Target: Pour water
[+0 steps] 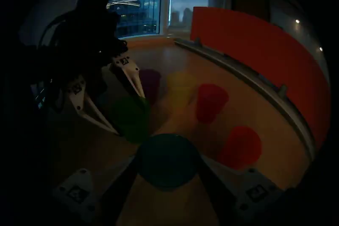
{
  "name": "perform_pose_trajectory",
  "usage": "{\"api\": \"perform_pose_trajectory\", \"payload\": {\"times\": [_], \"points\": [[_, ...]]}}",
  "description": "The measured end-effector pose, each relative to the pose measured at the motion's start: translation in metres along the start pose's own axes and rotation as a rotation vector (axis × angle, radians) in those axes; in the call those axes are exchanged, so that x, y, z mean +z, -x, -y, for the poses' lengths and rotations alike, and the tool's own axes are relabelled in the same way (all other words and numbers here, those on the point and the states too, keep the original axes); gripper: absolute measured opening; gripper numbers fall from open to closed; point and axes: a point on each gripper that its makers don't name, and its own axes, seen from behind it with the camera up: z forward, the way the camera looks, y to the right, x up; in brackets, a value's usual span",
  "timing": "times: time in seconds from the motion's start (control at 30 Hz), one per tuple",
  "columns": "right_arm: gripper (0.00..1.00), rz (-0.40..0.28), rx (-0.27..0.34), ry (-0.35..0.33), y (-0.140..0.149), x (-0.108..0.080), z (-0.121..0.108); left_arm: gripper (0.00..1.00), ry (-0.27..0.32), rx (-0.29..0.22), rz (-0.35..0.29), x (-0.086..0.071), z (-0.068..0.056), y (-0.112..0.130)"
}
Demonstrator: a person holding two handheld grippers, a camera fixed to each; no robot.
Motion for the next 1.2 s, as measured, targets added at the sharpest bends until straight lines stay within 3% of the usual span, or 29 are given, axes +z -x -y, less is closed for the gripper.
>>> {"api": "perform_pose_trajectory", "payload": {"times": [0.4, 1.2], "points": [[0.97, -0.001, 0.002, -0.005, 0.003, 0.003, 0.004, 0.9, 0.003, 0.009, 0.019, 0.001, -0.001, 0.005], [0.98, -0.001, 0.013, 0.003, 0.012, 0.005, 0.008, 0.91, -0.027, -0.009, 0.044, -0.012, 0.0, 0.025]]}}
